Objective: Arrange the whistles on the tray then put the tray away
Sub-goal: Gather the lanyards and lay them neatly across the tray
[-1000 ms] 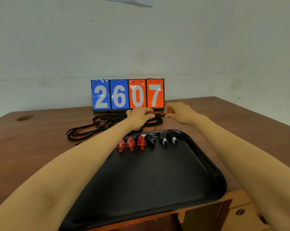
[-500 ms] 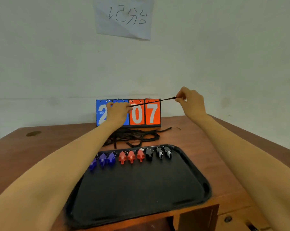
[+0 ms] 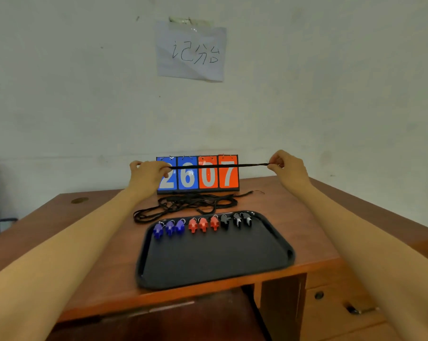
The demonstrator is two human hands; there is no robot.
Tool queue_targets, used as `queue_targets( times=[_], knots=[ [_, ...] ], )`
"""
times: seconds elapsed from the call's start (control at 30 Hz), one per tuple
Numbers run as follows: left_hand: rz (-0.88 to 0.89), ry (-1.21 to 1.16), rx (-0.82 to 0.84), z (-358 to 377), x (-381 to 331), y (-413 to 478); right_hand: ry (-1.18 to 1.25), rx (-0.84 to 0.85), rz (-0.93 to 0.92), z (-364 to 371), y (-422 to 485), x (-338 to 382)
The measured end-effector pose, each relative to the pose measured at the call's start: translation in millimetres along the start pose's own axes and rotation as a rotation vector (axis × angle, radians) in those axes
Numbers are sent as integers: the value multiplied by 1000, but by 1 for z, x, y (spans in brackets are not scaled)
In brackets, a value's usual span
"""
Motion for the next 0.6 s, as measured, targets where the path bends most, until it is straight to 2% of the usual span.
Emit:
queue_targets(
  times=[0.07,0.2,0.4,0.6],
  knots=[
    [-11,-34,49,-1,2,-26,-35,52,24,-3,-19,-4],
    [-46,-249,126,-1,-1,-81,-162,134,37,-5,-56,-14],
    [-70,-105,358,31,8,-139,-365,309,121,13,-101,-47],
    [-110,86,451,57,12,-163,-425,431,172,30,-127,-73]
  ],
)
Point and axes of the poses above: each hand's wrist, its own y-axis towards the middle knuckle, its own z-axis out of the palm, x = y × z, the point moved 8 cm from there along y, towards the middle knuckle, and after that the axes turned 6 degrees about z, right-handed, at the moved point
